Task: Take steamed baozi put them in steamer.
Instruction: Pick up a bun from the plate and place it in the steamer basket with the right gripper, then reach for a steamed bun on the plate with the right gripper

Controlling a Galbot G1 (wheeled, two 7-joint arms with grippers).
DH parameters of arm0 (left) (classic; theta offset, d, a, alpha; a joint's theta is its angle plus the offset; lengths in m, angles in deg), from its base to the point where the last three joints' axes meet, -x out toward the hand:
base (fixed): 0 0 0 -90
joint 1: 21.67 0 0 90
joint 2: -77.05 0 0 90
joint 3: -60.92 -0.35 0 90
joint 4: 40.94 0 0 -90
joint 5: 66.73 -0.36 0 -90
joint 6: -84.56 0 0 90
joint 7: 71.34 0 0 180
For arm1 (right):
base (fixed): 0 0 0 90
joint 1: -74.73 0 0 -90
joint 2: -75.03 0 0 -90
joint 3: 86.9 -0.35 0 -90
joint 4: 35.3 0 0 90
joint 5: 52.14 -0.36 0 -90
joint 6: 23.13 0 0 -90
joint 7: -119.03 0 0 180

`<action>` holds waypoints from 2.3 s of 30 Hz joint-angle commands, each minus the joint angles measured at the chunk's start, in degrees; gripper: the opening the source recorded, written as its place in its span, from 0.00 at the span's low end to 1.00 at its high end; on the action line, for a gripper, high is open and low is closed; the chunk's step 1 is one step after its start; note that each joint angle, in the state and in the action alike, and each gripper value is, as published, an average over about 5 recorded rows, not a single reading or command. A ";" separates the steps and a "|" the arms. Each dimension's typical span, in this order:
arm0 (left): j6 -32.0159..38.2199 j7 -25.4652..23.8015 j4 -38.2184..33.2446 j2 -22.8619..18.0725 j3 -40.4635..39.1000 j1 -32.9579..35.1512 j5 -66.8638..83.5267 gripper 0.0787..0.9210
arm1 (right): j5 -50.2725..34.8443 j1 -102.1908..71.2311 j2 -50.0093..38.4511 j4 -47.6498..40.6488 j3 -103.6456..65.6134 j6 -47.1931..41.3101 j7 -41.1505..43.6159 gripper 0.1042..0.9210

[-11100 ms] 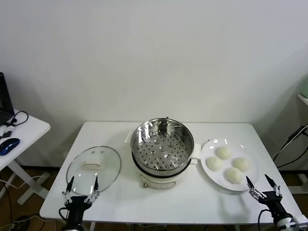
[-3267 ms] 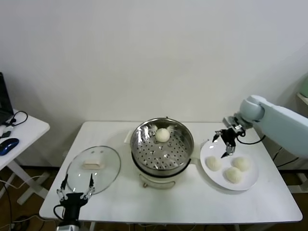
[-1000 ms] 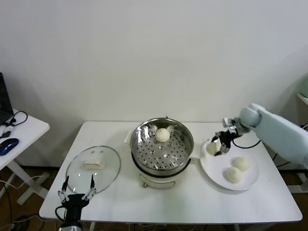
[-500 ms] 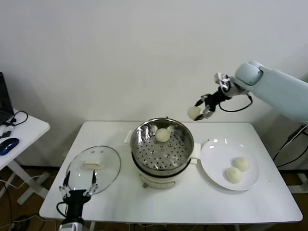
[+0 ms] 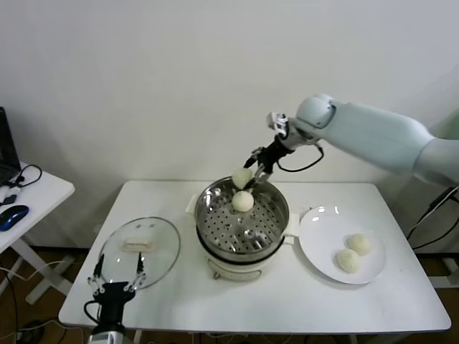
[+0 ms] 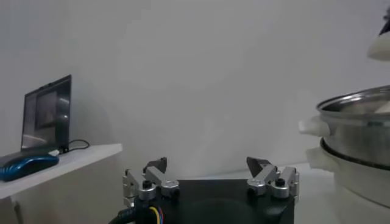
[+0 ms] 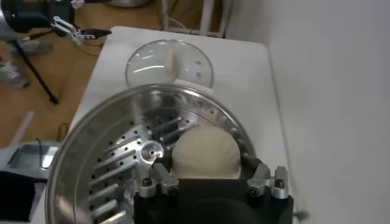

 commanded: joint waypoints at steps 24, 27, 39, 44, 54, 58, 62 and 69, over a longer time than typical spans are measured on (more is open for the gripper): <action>-0.58 0.03 0.86 0.80 0.74 -0.88 2.51 0.88 | 5.13 -6.09 8.87 -3.41 3.55 1.20 0.10 0.78; -0.59 0.03 0.94 0.86 0.71 -0.97 2.49 0.88 | 5.32 -6.28 9.08 -3.60 3.51 1.29 0.09 0.78; -0.44 0.06 1.28 0.72 0.62 -0.91 2.42 0.88 | 6.21 -6.95 9.30 -3.52 3.24 1.88 -0.61 0.84; -0.38 0.08 1.32 0.76 0.68 -0.78 2.42 0.88 | 6.48 -5.91 8.54 -2.99 3.40 2.33 -0.24 0.88; -0.44 0.09 1.52 0.87 0.23 -1.12 2.27 0.88 | 7.19 6.55 -1.59 7.21 4.87 3.73 3.51 0.88; -0.45 0.13 1.58 0.90 0.07 -1.31 2.12 0.88 | 8.85 12.61 -7.80 12.45 7.17 5.47 5.59 0.88; -0.51 0.26 1.69 0.97 0.20 -1.37 2.17 0.88 | 14.11 16.19 -14.48 16.90 9.30 7.19 8.14 0.88; -1.60 0.20 1.52 0.11 -0.12 -2.86 1.75 0.88 | 27.96 14.97 -26.87 22.22 9.43 9.15 10.92 0.88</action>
